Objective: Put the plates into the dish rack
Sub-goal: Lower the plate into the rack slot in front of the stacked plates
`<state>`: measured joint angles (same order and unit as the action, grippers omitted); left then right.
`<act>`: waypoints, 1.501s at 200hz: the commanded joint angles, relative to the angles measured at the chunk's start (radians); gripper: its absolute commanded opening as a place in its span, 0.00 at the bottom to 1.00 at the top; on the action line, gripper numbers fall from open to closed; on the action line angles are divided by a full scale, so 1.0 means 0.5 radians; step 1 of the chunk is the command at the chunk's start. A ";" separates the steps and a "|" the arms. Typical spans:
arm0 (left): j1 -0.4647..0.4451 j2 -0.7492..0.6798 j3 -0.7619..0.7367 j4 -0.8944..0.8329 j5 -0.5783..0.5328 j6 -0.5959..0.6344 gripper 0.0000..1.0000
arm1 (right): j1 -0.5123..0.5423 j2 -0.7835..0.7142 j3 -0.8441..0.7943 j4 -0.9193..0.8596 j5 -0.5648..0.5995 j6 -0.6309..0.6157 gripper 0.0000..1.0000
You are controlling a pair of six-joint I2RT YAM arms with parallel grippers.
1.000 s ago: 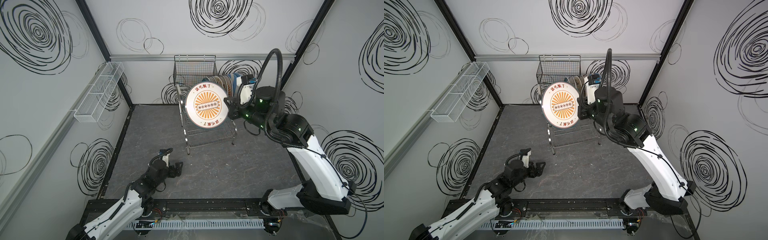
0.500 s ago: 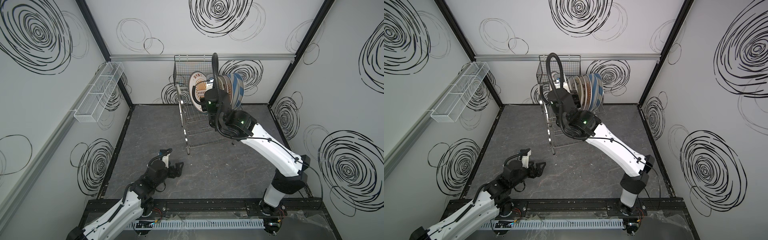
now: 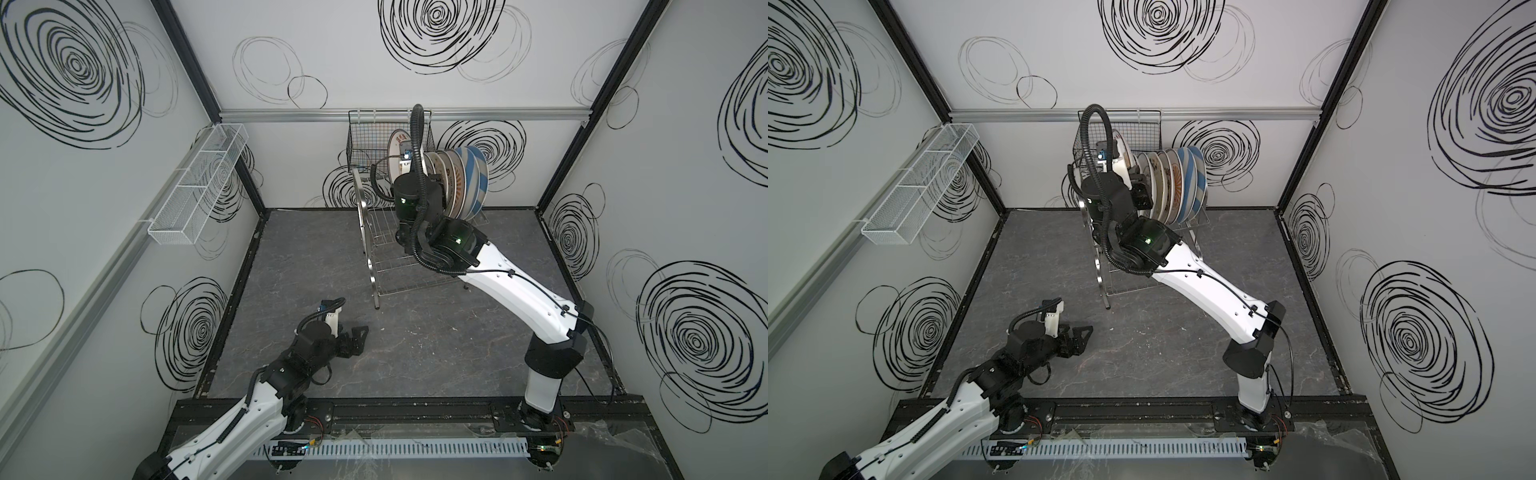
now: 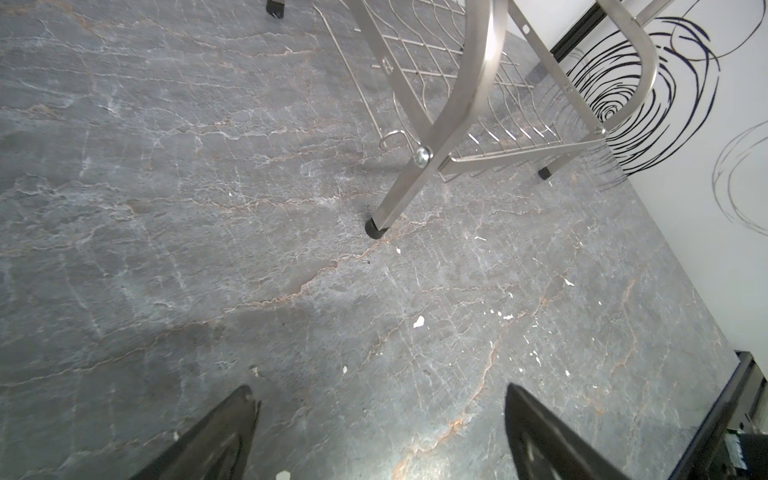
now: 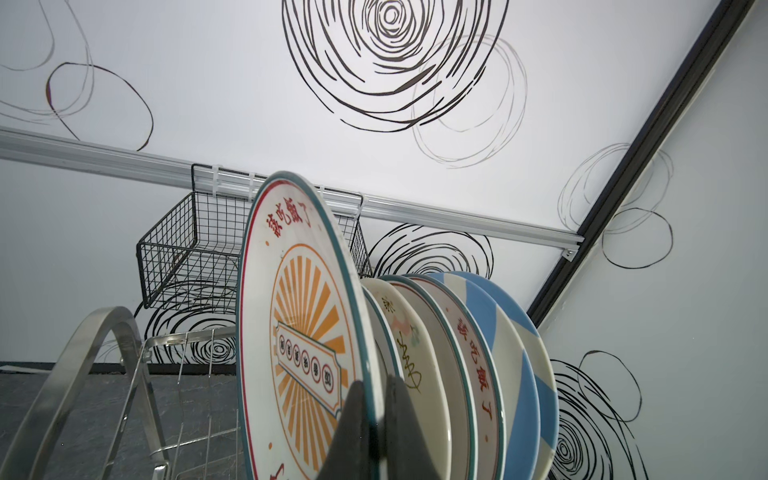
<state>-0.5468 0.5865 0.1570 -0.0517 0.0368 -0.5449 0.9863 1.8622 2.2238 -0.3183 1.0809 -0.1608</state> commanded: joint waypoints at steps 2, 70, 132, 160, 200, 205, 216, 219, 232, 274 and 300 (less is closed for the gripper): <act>0.011 0.002 -0.012 0.086 0.030 0.041 0.96 | 0.005 0.026 0.078 0.165 0.117 -0.074 0.00; 0.008 -0.029 -0.019 0.082 0.033 0.040 0.96 | -0.030 0.099 0.080 0.149 0.058 0.005 0.00; -0.005 -0.029 -0.018 0.082 0.038 0.041 0.96 | -0.071 0.150 0.087 0.115 0.021 0.068 0.00; -0.008 -0.029 -0.022 0.084 0.039 0.040 0.96 | -0.107 0.150 0.074 0.058 -0.037 0.158 0.00; -0.013 -0.029 -0.019 0.079 0.033 0.040 0.96 | -0.144 0.170 0.043 -0.006 -0.046 0.227 0.00; -0.014 -0.029 -0.021 0.079 0.034 0.040 0.96 | -0.149 0.165 0.031 -0.010 -0.048 0.238 0.00; -0.014 -0.031 -0.021 0.079 0.032 0.040 0.96 | -0.158 0.145 -0.009 -0.010 -0.064 0.261 0.00; -0.014 -0.029 -0.020 0.079 0.033 0.041 0.96 | -0.159 0.140 -0.018 -0.010 -0.069 0.268 0.00; -0.015 -0.028 -0.019 0.079 0.034 0.039 0.96 | -0.163 0.119 -0.053 -0.009 -0.084 0.288 0.00; -0.017 -0.022 -0.018 0.079 0.032 0.041 0.96 | -0.161 0.074 -0.148 -0.058 -0.143 0.384 0.00; -0.017 -0.032 -0.019 0.076 0.027 0.041 0.96 | -0.165 0.053 -0.198 -0.093 -0.120 0.415 0.00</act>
<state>-0.5499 0.5789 0.1566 -0.0509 0.0486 -0.5415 0.9092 1.9385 2.1513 -0.3450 1.0172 0.0048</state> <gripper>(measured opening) 0.958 0.082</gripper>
